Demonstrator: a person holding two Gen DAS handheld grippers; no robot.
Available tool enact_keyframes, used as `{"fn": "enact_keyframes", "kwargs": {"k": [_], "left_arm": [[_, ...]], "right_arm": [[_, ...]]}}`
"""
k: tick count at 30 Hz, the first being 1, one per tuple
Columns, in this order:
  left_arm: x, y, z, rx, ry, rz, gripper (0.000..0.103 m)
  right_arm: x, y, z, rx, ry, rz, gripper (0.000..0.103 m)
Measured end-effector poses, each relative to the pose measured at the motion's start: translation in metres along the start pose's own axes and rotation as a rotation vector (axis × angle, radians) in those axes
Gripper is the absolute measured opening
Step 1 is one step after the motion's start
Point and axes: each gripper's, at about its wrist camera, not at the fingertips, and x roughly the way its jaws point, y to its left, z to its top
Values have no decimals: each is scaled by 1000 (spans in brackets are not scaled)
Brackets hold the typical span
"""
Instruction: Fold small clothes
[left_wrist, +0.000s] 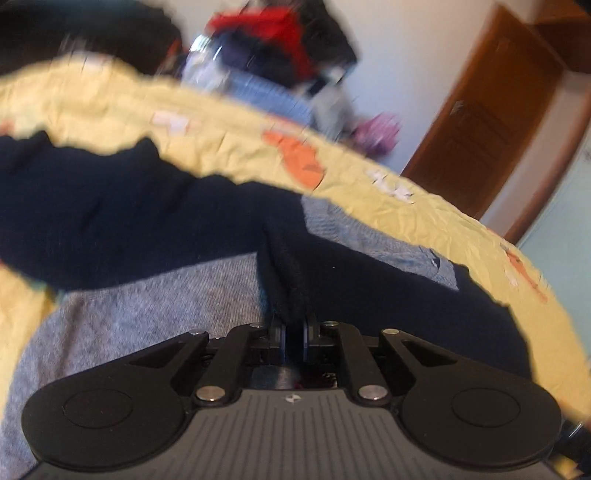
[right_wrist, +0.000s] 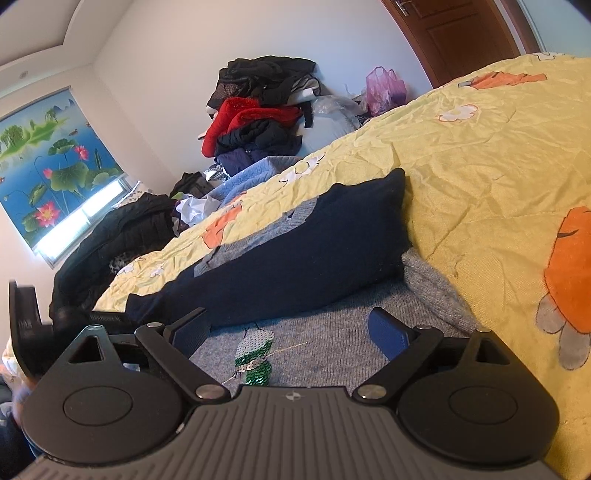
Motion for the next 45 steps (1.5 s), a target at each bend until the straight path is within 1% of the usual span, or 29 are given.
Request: {"fn": "enact_keyframes", "kwargs": {"k": [2,4,5,7,8,10,11,13,15,16,17,18,19,20,25,27,29,30,31,32,33,34,35,37,38,40,42,43,45], "left_arm": [[-2,-1,-1,-1,-5,13,8],[-4,-2,-1,3,-5,8,8],[-4,1,-1,-8,-3,-1,8],[-4,6,-1,-40,2,-23,9],[-3,9,0,-58,4,-33,9],[-2,12,0,-79,6,-45,9],[-2,13,0,-82,7,-48,9],[-1,14,0,-91,9,-53,9],[-1,16,0,-107,10,-64,9],[-1,18,0,-119,11,-71,10],[-2,21,0,-132,12,-80,10],[-1,23,0,-146,13,-88,10],[-1,25,0,-161,15,-98,10],[-1,28,0,-180,17,-110,10],[1,42,1,-264,43,-168,10],[-8,48,3,-296,67,-187,11],[-30,58,7,-312,44,-176,16],[-44,67,10,-319,4,-168,18],[-57,79,14,-336,-43,-153,25],[-70,94,19,-363,-90,-125,40],[-82,112,25,-402,-138,-81,51],[-92,133,32,-454,-188,-25,76],[-101,155,39,-514,-239,36,86],[-113,201,53,-642,-297,145,86],[-117,224,59,-713,-312,176,86],[-117,265,68,-827,-322,184,86],[-110,296,76,-916,-289,192,86],[-104,308,79,-951,-270,184,86],[-97,321,81,-991,-290,152,85]], "right_arm": [[1,4,0,-20,4,-17,93],[1,14,1,-62,20,-74,93],[1,20,2,-70,21,-85,93],[-3,32,12,-65,-5,-21,94],[-3,39,19,-84,-16,2,96],[7,56,33,-173,-30,10,101],[16,62,40,-224,-34,-1,101],[46,64,52,-302,-13,-68,100],[83,55,61,-342,57,-184,94],[99,49,63,-355,98,-237,88],[113,43,63,-362,145,-287,89],[120,41,60,-406,143,-318,89],[124,43,56,-469,139,-342,98],[128,43,51,-487,142,-358,102],[127,36,49,-463,144,-351,103],[127,37,50,-462,142,-350,103],[126,38,49,-463,139,-351,103],[126,38,50,-462,138,-350,103],[126,38,51,-461,137,-349,103],[125,39,51,-461,137,-349,103],[125,39,51,-462,137,-349,103],[125,38,51,-461,137,-349,103],[125,38,51,-460,136,-348,103],[125,37,52,-455,135,-344,103],[124,36,52,-454,135,-342,103],[124,36,52,-454,135,-342,103],[124,36,52,-454,134,-342,103],[124,36,52,-454,134,-342,103],[124,37,52,-455,135,-342,103]]}}
